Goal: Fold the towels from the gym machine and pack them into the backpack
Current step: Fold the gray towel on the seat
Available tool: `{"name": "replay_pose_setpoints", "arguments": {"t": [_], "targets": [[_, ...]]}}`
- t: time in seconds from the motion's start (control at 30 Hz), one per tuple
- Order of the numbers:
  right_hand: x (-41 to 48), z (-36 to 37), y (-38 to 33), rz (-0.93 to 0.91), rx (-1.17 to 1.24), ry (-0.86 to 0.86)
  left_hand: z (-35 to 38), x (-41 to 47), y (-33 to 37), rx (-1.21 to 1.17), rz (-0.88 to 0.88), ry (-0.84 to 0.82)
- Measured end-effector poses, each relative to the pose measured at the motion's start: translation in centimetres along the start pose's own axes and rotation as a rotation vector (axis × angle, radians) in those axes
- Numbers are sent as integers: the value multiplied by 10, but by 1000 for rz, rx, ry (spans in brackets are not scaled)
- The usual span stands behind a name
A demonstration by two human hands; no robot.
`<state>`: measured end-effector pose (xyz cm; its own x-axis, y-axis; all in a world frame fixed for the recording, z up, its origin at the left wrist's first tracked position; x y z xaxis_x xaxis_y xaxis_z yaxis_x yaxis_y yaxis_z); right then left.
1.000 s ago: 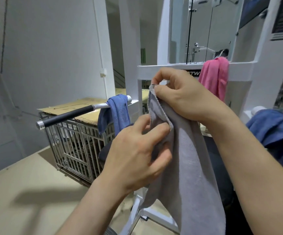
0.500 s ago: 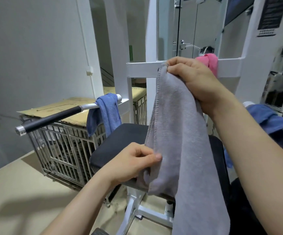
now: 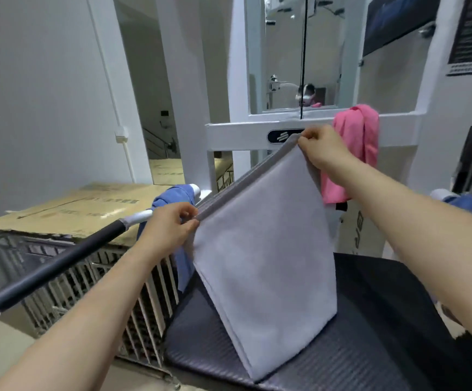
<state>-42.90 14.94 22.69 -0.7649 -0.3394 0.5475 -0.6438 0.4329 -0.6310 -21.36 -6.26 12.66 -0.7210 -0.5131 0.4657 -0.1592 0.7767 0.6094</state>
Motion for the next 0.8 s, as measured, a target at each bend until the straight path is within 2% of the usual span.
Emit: {"name": "replay_pose_setpoints", "arguments": {"t": [0.07, 0.2, 0.3, 0.4, 0.53, 0.63, 0.7, 0.8], "targets": [[20, 2, 7, 46, 21, 86, -8, 33, 0, 23, 76, 148], [37, -30, 8, 2, 163, 411, -43, 69, 34, -67, 304, 455], [5, -50, 16, -45, 305, 427, -51, 55, 43, -48, 497, 499], [-62, -47, 49, -82, 345, 216, -21, 7, 18, 98, 579, 381], [-155, -25, 97, -47, 96, -91, 28, -63, -29, 220, 564, 58], [-204, -20, 117, -18, -31, -216, 42, -98, -51, 274, 473, -155], [-223, -16, 120, -50, -192, -280, 44, -111, -56, 218, 444, -262], [-236, -12, 113, -175, -492, -342, 38, -117, -59, 125, 427, -322]]}}
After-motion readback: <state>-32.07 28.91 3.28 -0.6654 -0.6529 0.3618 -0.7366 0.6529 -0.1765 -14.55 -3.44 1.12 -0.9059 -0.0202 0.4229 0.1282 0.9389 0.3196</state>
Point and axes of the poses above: each hand's wrist, its own x-axis towards the middle knuckle, its own z-axis out of the palm, y = z × x, the point moved 4 cm from there along x, towards the middle knuckle, and after that the axes turned 8 degrees about -x, right-handed, at the moved point
